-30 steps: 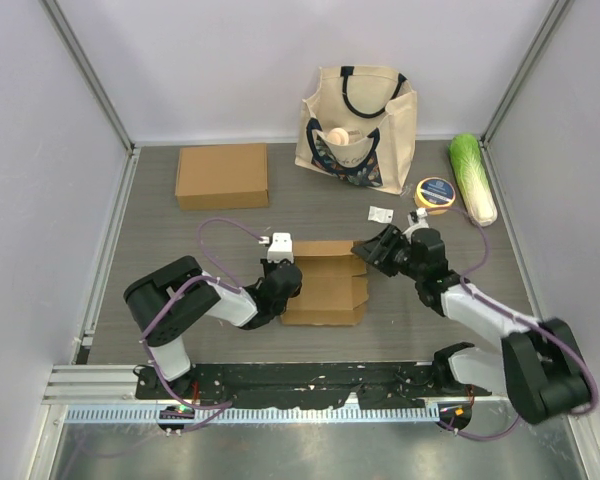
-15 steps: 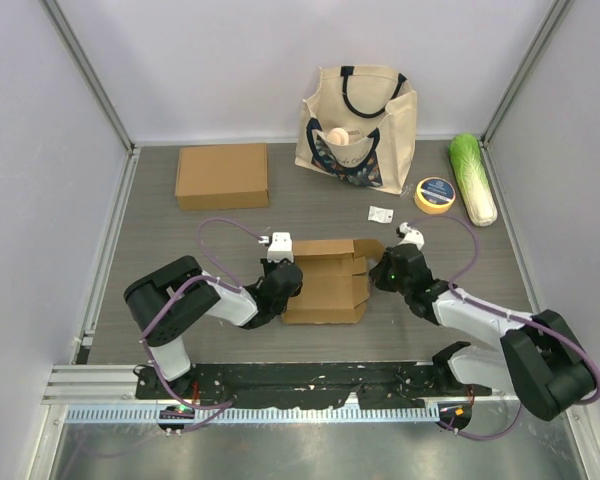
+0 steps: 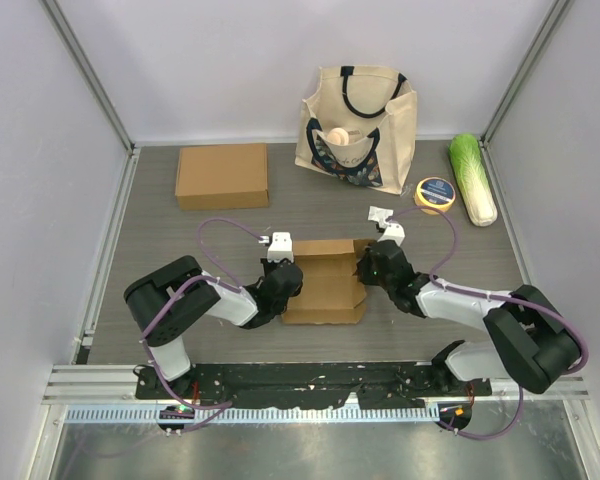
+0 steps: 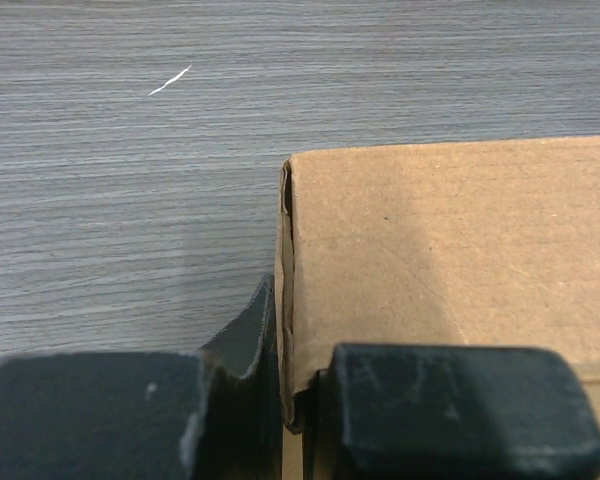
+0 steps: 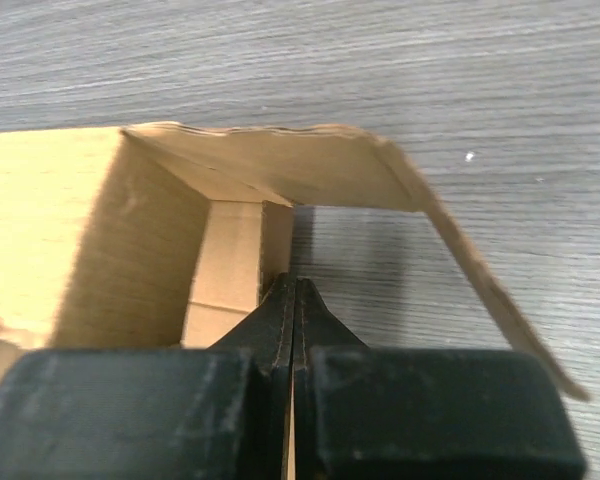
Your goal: Fold the paper box
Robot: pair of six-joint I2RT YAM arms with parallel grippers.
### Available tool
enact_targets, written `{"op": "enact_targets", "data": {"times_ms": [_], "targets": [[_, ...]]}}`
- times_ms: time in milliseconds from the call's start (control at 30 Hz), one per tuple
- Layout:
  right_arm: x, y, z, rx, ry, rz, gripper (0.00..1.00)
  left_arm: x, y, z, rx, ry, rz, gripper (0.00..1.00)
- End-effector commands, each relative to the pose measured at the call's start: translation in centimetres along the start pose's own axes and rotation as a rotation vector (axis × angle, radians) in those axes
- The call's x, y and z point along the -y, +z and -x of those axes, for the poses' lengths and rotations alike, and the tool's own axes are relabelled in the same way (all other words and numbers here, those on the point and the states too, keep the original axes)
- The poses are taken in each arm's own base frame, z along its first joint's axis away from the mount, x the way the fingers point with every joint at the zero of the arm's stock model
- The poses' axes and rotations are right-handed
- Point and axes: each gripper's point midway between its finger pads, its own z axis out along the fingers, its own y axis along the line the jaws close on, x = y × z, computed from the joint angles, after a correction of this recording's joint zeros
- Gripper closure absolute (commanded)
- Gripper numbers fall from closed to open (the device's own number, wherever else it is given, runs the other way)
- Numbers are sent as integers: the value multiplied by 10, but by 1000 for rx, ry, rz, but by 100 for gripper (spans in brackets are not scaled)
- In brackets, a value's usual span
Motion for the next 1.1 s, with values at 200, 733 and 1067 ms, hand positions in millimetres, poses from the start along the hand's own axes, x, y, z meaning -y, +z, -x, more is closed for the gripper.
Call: {"op": "enact_targets", "data": {"times_ms": [200, 733, 1067], "targets": [[-35, 7, 18, 66, 39, 93, 99, -8, 0, -27, -83, 73, 11, 100], [4, -32, 22, -69, 72, -120, 90, -16, -5, -22, -69, 54, 31, 100], [48, -72, 64, -78, 54, -186, 53, -17, -6, -22, -69, 58, 32, 100]]}}
